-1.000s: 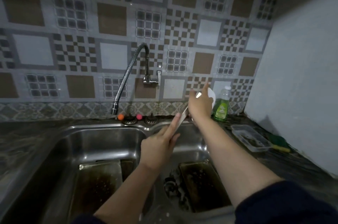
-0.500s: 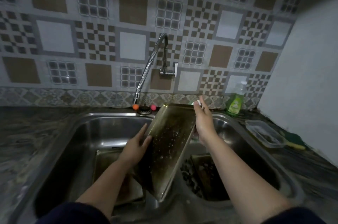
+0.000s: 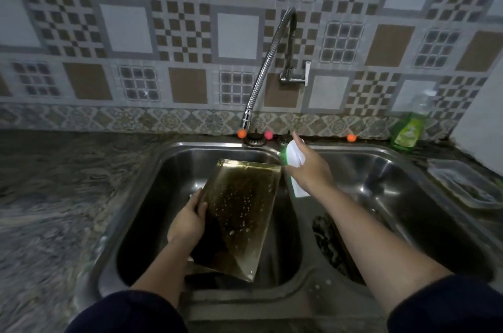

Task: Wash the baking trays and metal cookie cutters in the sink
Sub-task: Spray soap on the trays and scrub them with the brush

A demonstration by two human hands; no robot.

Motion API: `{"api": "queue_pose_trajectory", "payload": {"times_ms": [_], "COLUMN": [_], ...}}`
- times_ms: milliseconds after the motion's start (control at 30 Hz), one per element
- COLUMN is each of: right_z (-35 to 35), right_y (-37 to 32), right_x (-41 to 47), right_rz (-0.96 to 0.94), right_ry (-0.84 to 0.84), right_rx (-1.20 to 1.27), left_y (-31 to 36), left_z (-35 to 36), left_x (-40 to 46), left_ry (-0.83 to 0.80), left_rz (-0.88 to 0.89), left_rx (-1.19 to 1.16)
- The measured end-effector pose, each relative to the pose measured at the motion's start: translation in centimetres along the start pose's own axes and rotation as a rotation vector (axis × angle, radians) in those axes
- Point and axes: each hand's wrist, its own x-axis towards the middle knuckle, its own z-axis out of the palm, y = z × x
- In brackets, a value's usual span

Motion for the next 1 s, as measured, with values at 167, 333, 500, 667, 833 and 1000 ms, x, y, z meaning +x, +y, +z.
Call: {"api": "queue_pose_trajectory", "payload": {"times_ms": [167,333,500,667,833,1000], "right_z": [3.6,7.0,9.9,11.0,11.2,10.7], "right_y": [0.1,0.9,2.2,2.8,2.7,2.4], "right_x": [0.6,1.2,1.5,1.6,1.6,1.5], "right_rz": [-0.06,-0.047,-0.073,-0.049,-0.042,-0.056], "right_ry": [-0.097,-0.178,-0.241,-0.265,-0.293,-0.296], "right_rx": [-0.131,-0.124,-0.053,-0.078,-0.097,-0.094], "left_y": [-1.3,-3.3,-5.3,-5.9,-5.8,-4.6], "left_z": [0.4,0.9,1.4,2.0,2.1,1.3], "left_x": [0.9,2.0,3.0,3.9,3.7,3.9], "left_ry": [-0.09,-0.174,-0.221,-0.317,-0.352,-0.322], "left_rz": [-0.101,-0.226,-0.301,-0.405,-0.422,-0.359], "left_rx": [0.062,0.154,0.226,0.153,0.186,0.351]}}
